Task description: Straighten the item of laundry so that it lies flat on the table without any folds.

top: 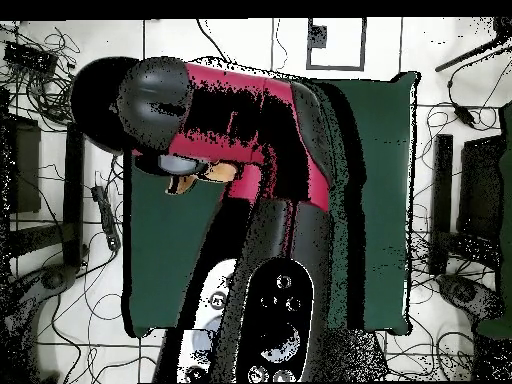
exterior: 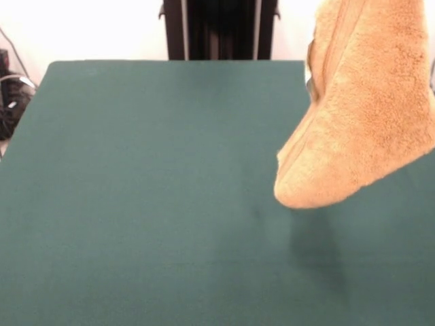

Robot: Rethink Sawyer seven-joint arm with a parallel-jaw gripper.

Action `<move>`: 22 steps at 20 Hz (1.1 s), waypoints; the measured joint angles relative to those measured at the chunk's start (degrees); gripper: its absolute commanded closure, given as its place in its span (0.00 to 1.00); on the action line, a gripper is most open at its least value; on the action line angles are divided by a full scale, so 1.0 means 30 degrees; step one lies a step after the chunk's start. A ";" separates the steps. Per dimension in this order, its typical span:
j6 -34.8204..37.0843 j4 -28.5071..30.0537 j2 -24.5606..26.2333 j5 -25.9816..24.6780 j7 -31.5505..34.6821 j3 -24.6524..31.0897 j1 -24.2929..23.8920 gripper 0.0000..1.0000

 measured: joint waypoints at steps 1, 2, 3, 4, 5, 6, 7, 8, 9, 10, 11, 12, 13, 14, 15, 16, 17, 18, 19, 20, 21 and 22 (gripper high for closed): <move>-0.0067 -0.0144 0.0002 -0.0159 0.0000 -0.0003 0.0002 1.00; -0.0133 -0.0180 0.0002 -0.0274 0.0000 0.0000 0.0000 1.00; -0.0196 -0.0199 0.0002 -0.0381 0.0000 0.0000 0.0000 1.00; -0.0309 -0.0202 0.0004 -0.0572 0.0000 0.0000 0.0000 1.00; -0.0427 -0.0199 0.0008 -0.0759 0.0000 0.0000 0.0000 1.00; -0.0537 -0.0199 0.0012 -0.0890 0.0000 0.0000 0.0000 1.00; -0.0815 -0.0202 0.0018 -0.1112 0.0000 0.0000 0.0000 1.00; -0.1050 -0.0202 0.0020 -0.1259 0.0000 0.0000 0.0000 1.00; -0.1124 -0.0201 0.0020 -0.1299 0.0000 0.0000 0.0000 1.00; -0.1199 -0.0199 0.0020 -0.1338 0.0000 0.0000 0.0000 1.00; -0.1543 -0.0199 0.0020 -0.1485 0.0000 0.0000 0.0000 1.00; -0.1700 -0.0199 0.0020 -0.1525 0.0000 0.0000 0.0000 1.00; -0.1849 -0.0196 0.0020 -0.1541 0.0000 0.0000 -0.0002 1.00; -0.2048 -0.0177 0.0002 -0.1545 0.0000 0.0017 -0.0018 1.00; -0.2248 -0.0158 -0.0016 -0.1549 0.0000 0.0033 -0.0033 1.00; -0.2499 -0.0044 -0.0098 -0.1549 0.0000 0.0097 -0.0096 1.00; -0.2689 0.0125 -0.0212 -0.1547 0.0000 0.0199 -0.0199 1.00; -0.2879 0.0293 -0.0326 -0.1545 0.0000 0.0301 -0.0303 1.00; -0.3039 0.0495 -0.0468 -0.1533 0.0000 0.0417 -0.0432 1.00; -0.3121 0.0609 -0.0544 -0.1525 0.0000 0.0473 -0.0505 1.00; -0.3342 0.0942 -0.0753 -0.1505 0.0000 0.0600 -0.0723 1.00; -0.3564 0.1275 -0.0963 -0.1485 0.0000 0.0727 -0.0941 1.00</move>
